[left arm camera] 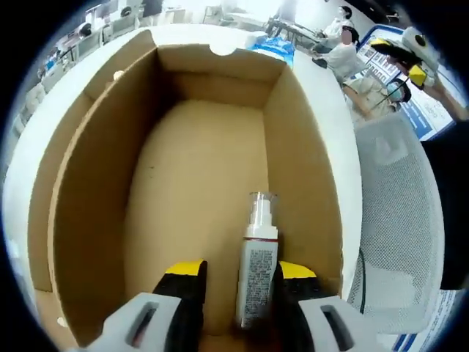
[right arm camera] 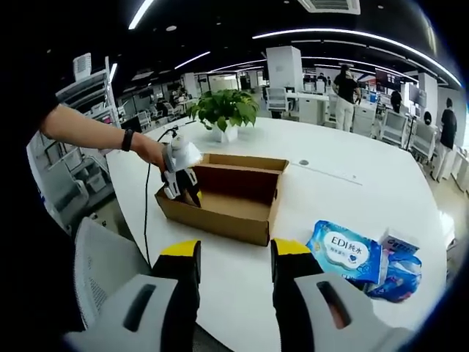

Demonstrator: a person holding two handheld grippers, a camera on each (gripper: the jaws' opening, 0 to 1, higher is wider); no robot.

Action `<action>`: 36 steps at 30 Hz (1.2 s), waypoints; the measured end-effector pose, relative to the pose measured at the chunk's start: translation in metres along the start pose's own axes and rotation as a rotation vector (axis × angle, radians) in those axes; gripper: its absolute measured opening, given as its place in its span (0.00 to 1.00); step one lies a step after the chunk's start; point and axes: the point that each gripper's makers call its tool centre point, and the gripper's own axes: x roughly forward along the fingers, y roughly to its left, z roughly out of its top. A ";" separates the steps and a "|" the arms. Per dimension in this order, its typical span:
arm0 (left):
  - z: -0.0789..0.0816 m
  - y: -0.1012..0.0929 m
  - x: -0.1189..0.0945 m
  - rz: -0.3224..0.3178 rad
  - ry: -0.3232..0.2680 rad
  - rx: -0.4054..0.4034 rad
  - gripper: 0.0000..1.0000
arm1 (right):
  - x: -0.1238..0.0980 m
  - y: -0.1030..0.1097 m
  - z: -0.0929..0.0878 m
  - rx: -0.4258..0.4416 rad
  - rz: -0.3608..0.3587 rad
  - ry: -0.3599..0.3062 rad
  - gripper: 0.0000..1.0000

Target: Operate the shoe box by opening the lid, removing the specified soft item, and placing it in the target area until the item is outside and the box remains undamaged.

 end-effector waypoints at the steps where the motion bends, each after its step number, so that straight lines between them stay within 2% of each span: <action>1: -0.004 0.001 0.001 0.024 0.016 0.006 0.37 | 0.000 0.000 0.000 0.001 -0.001 0.001 0.36; 4: 0.001 0.001 0.000 0.033 -0.006 0.012 0.34 | 0.000 0.000 -0.002 0.010 -0.002 -0.001 0.36; 7: 0.000 0.006 0.000 0.073 -0.019 0.041 0.27 | 0.001 0.001 -0.004 0.010 -0.002 0.003 0.36; 10: 0.007 -0.006 0.002 0.018 -0.080 -0.035 0.21 | 0.001 0.002 -0.004 0.015 -0.001 0.002 0.35; 12: 0.009 -0.002 0.002 0.046 -0.095 -0.052 0.20 | 0.001 0.002 -0.004 0.029 0.001 -0.004 0.35; 19: 0.013 0.002 -0.003 0.085 -0.134 -0.080 0.20 | 0.002 0.003 -0.007 0.033 0.006 0.003 0.34; 22: 0.020 0.010 -0.012 0.131 -0.189 -0.100 0.20 | 0.003 0.003 -0.006 0.042 0.013 -0.004 0.33; 25: 0.025 0.010 -0.022 0.133 -0.232 -0.118 0.19 | 0.004 0.004 -0.006 0.045 0.024 -0.004 0.33; 31: 0.028 0.005 -0.033 0.147 -0.254 -0.105 0.19 | 0.010 0.005 -0.005 0.046 0.045 -0.005 0.33; 36: 0.039 0.000 -0.047 0.159 -0.299 -0.084 0.19 | 0.019 0.006 0.002 0.031 0.069 -0.011 0.34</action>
